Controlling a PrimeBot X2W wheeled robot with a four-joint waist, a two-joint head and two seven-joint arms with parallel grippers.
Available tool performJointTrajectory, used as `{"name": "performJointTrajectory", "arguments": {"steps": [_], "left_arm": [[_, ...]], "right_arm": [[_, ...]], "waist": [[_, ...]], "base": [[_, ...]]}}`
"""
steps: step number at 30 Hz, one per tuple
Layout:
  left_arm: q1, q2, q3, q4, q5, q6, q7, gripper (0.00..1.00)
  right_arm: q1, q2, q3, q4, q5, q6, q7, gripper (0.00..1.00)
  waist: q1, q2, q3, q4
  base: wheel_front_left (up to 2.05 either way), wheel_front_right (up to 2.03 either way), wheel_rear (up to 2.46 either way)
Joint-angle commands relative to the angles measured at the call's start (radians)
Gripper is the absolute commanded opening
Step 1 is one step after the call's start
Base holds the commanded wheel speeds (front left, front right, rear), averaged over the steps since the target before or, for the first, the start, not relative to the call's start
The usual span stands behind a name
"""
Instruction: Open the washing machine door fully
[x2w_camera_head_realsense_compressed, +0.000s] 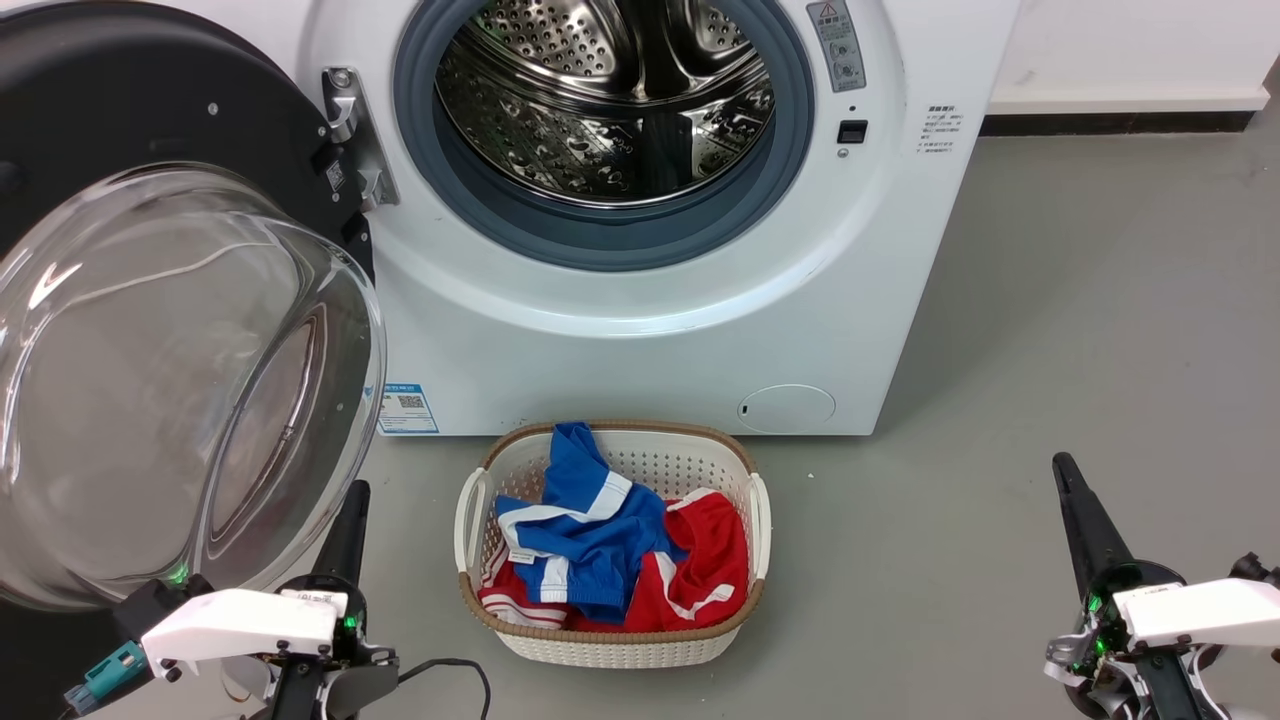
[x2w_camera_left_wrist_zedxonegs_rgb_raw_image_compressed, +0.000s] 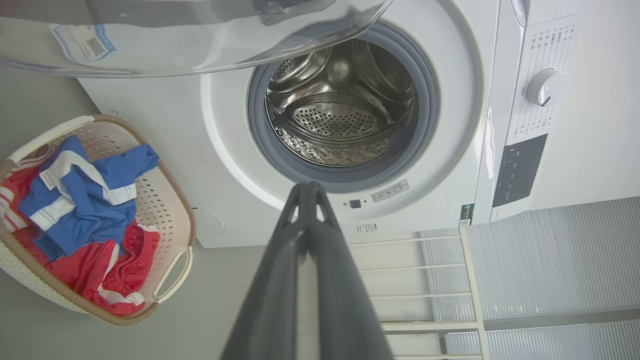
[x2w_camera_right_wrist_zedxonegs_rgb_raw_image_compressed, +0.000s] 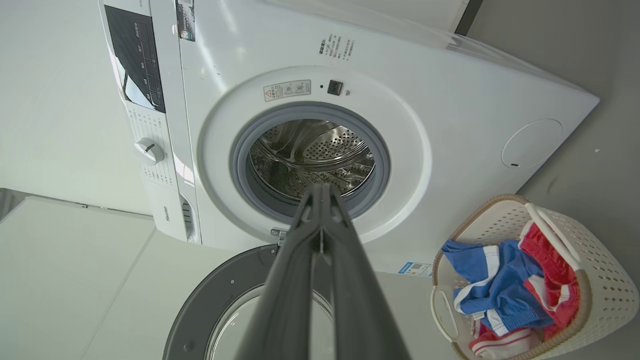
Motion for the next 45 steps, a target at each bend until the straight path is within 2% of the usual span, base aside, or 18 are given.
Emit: {"name": "performJointTrajectory", "arguments": {"steps": [1, 32, 45], "left_arm": [[-0.014, -0.006, 0.011, -0.001, -0.019, -0.011, 0.008, 0.0], [-0.013, -0.053, 0.082, 0.016, -0.185, -0.066, 0.066, 0.0], [-0.013, -0.054, 0.084, 0.016, -0.179, -0.065, 0.067, 0.0]], "right_arm": [[-0.021, -0.004, -0.003, 0.003, 0.026, 0.0, 0.007, 0.0], [-0.039, 0.001, -0.018, 0.047, 0.24, 0.0, 0.025, 0.0], [-0.039, 0.004, -0.021, 0.046, 0.233, 0.0, 0.029, 0.0]], "waist": [[0.0, 0.0, -0.001, 0.001], [0.0, 0.0, -0.015, 0.019], [0.0, 0.0, -0.015, 0.019]], "base": [[0.0, 0.0, 0.0], [0.0, 0.0, 0.0], [0.0, 0.0, 0.0]]}}
